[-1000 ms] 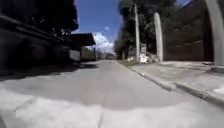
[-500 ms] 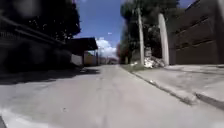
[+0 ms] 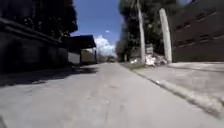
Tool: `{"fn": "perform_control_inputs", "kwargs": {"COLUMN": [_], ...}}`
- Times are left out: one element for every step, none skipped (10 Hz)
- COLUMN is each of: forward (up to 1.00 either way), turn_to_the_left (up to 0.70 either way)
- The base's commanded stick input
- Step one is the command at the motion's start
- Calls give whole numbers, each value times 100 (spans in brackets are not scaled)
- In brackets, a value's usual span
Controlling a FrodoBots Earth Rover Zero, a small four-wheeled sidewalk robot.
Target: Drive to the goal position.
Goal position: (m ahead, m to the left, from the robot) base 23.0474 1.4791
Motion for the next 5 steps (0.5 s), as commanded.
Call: {"fn": "perform_control_inputs", "kwargs": {"forward": [100,100,100,100,100], "turn_to_the_left": [-7,-2,-5,-1,0]}}
